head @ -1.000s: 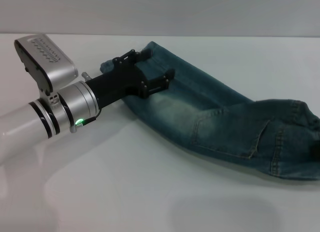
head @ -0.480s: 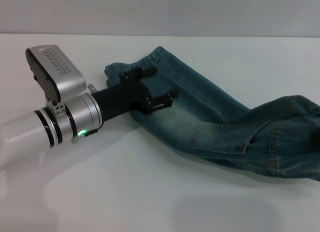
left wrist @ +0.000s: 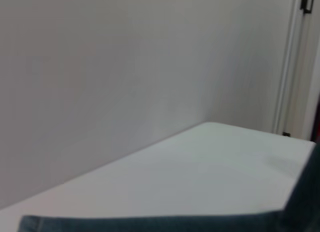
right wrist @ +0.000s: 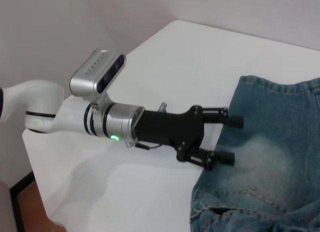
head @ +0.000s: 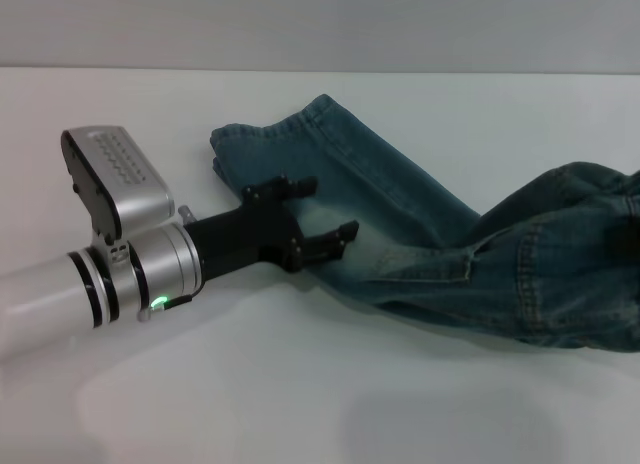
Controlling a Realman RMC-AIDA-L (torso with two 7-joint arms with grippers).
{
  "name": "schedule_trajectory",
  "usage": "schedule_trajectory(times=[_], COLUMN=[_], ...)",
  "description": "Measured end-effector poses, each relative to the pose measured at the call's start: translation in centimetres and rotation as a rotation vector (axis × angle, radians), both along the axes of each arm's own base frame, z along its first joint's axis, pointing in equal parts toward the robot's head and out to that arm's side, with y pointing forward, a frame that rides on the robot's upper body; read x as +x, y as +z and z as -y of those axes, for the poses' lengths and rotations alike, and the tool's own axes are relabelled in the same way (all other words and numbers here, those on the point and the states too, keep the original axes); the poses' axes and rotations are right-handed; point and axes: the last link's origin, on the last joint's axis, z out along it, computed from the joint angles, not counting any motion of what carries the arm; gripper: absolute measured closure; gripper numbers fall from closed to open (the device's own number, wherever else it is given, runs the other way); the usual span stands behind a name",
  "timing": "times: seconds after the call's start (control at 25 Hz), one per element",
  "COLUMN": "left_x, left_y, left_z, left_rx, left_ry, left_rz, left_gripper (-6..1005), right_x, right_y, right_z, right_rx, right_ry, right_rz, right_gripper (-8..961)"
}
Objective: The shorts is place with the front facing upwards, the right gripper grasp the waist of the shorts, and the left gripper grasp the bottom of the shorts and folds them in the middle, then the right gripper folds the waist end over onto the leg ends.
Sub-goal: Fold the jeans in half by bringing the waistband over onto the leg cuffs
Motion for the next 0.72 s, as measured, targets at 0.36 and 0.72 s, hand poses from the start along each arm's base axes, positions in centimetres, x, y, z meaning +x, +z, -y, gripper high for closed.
schedule_trajectory(times=[0.36,0.72], left_x=[-0.3,1.4], left_y=[-0.5,-2.6], left_z=[1.7,3.8], left_rx=[-0.062,-0.108], left_ry=[-0.01,-0.046], left_rz=[0.019,0.03], left_gripper=[167,168], right_x=[-1.0,-1.2], right_y=[-0.5,-0.8], right_z=[-1.3,-2.6], right_rx=[-0.024,-0.013], right_ry=[-0.002,-0.016], right_rz=[-0.035,-0.051], right_gripper=[876,877])
